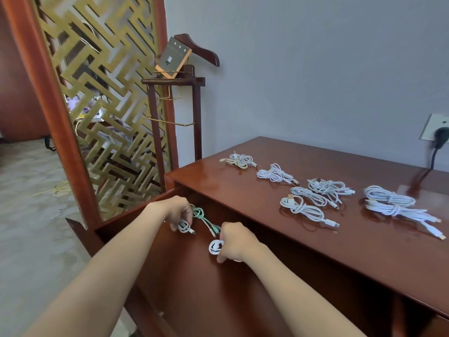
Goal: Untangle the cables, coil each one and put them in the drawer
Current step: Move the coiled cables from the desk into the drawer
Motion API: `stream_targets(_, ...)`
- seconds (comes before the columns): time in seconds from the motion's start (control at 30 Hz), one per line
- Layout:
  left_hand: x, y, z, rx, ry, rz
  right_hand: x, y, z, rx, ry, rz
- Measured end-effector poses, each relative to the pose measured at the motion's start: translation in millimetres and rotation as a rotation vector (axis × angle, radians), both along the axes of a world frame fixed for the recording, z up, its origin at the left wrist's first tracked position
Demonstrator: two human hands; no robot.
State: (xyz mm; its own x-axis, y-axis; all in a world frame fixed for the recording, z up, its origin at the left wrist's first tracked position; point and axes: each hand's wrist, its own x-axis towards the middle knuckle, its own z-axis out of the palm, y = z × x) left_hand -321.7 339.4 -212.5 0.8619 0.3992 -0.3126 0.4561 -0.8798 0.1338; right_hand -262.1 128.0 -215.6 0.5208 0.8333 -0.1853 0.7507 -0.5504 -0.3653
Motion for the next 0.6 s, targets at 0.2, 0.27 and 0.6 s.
stream_targets(0.2, -1, 3, 4, -0.018, -0.020, -0.036, 7, 1, 4, -0.004, 0.007, 0.052)
stream_targets(0.27, 1, 3, 15, -0.023, -0.036, -0.058, 13, 5, 14, 0.053, 0.008, 0.071)
stream_targets(0.6, 62, -21, 82, 0.002, -0.357, -0.100, 57, 20, 60, 0.271, -0.085, -0.061)
